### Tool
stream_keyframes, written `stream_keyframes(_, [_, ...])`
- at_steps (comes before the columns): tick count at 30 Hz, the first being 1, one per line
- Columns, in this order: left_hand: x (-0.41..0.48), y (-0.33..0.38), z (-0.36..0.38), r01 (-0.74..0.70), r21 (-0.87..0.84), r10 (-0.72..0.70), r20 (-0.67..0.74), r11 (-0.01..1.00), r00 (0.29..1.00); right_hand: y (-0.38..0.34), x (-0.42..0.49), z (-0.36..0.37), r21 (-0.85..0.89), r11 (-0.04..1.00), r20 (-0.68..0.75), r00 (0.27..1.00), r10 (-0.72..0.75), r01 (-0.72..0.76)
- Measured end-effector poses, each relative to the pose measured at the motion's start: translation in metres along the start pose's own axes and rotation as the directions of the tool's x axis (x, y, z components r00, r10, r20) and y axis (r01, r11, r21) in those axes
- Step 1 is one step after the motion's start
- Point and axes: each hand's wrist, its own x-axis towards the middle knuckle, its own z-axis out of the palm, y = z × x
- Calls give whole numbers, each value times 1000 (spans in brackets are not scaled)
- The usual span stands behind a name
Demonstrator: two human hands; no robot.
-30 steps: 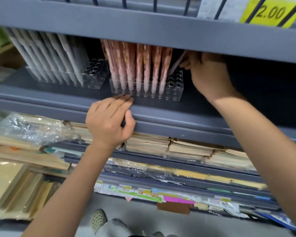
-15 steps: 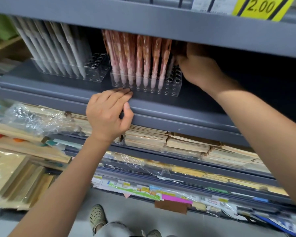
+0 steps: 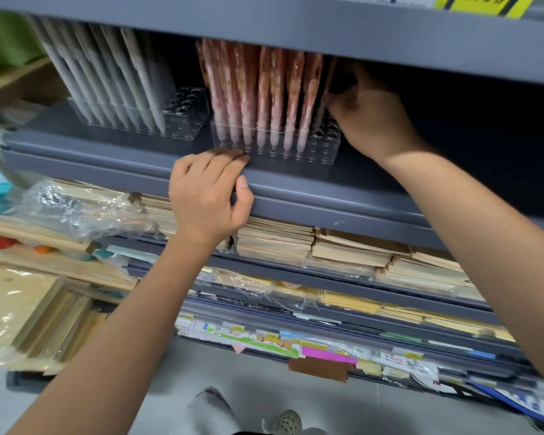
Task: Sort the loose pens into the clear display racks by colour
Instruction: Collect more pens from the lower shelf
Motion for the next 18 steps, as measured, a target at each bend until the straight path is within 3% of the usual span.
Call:
stream_keyframes(5, [7,8,-16,123,4,-122,155,992,980,-7,-21,-10,39,994,-21,995,100,-99])
stream_keyframes(8, [17,6,-38,295,-177,-210,384,939,899,-14,-44,-21,175,968,-38,981,188,-179])
stream_keyframes(9, [19,3,-48,417,-310,-252,455,854,854,-15,-56,-26,238,952,-47,977,210,-193])
stream_keyframes(11, [18,-3,-75,667,-530,-349,581,523,735,-21,-90,-35,354,907,-51,964,263,-229])
stream_keyframes(13, [6,-5,-104,741,-626,-384,640,242,666,-27,-133,-38,447,858,-49,951,305,-253])
stream_keyframes(15, [-22,-6,-125,777,-624,-380,701,83,604,-27,-181,-33,526,789,-10,926,378,-317])
stream_keyframes(18, [-84,-7,-141,889,-457,-351,839,-41,415,-11,-265,-2,565,638,93,808,581,-524])
